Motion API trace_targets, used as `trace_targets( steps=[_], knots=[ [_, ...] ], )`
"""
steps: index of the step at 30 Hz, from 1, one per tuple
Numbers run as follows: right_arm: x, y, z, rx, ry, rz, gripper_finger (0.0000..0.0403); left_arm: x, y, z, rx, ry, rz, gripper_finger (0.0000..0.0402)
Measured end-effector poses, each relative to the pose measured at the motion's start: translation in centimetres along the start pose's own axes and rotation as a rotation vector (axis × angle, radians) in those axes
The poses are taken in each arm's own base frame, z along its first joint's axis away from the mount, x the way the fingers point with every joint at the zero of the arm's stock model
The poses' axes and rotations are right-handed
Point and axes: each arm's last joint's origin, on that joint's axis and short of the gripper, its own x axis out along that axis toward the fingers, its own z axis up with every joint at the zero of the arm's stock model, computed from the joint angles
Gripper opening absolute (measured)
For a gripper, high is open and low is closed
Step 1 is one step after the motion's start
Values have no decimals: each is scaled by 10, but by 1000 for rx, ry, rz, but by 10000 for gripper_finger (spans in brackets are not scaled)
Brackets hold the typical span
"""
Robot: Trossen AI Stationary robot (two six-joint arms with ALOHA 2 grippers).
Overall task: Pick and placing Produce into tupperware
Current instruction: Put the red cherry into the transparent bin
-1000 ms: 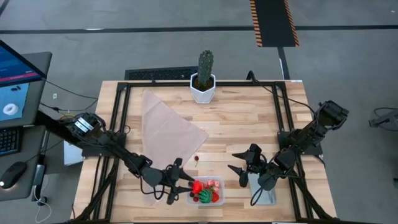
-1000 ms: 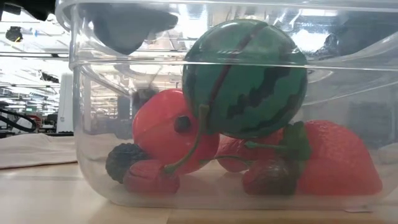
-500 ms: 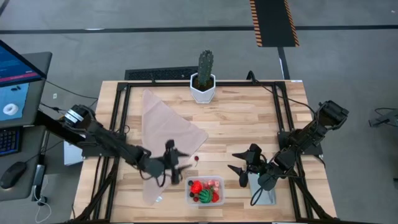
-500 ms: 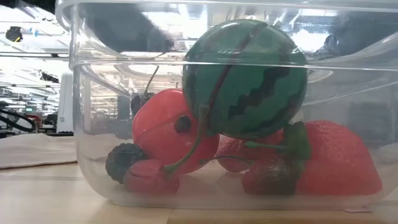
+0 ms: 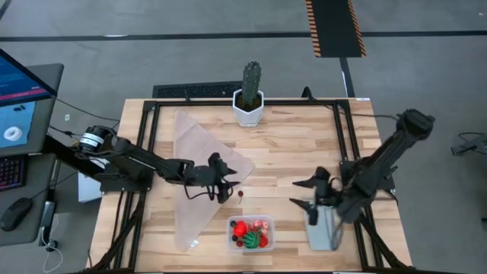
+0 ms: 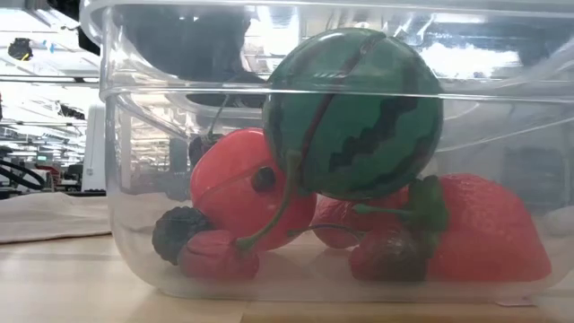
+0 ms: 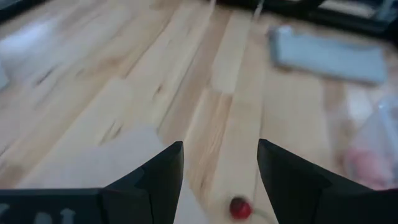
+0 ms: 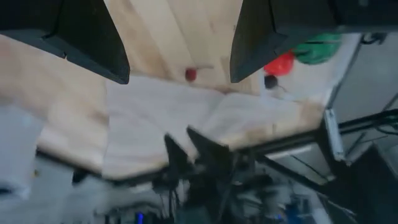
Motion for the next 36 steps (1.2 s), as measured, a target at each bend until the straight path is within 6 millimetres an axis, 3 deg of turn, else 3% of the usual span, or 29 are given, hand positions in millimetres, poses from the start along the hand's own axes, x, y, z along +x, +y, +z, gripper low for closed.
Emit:
trace_targets(
  steps=[6, 13, 19, 22, 24, 29, 32, 36],
  knots=[
    [-38, -34, 31, -46, -60, 4, 302, 1, 4, 0, -22, -14, -54, 194],
    [-59, -71, 48, -100, -96, 9, 302, 2, 6, -4, -53, 32, -42, 194],
    [-76, -85, 58, -316, -141, 165, 302, 2, 9, -6, -63, 55, -24, 194],
    [-84, -97, 64, -289, -183, 163, 302, 2, 10, -6, -2, 49, -3, 194],
    [-87, -110, 63, -222, -216, 113, 302, 3, 12, -5, 41, 47, 22, 194],
    [-89, -140, 34, -99, -307, 186, 302, 3, 12, -4, 74, 34, 32, 194],
    [-83, -135, 28, -138, -384, 193, 302, 3, 13, -3, 86, 21, 30, 194],
    [-85, -138, 42, -68, -461, 128, 302, 3, 13, 0, 75, 10, 28, 194]
  ],
)
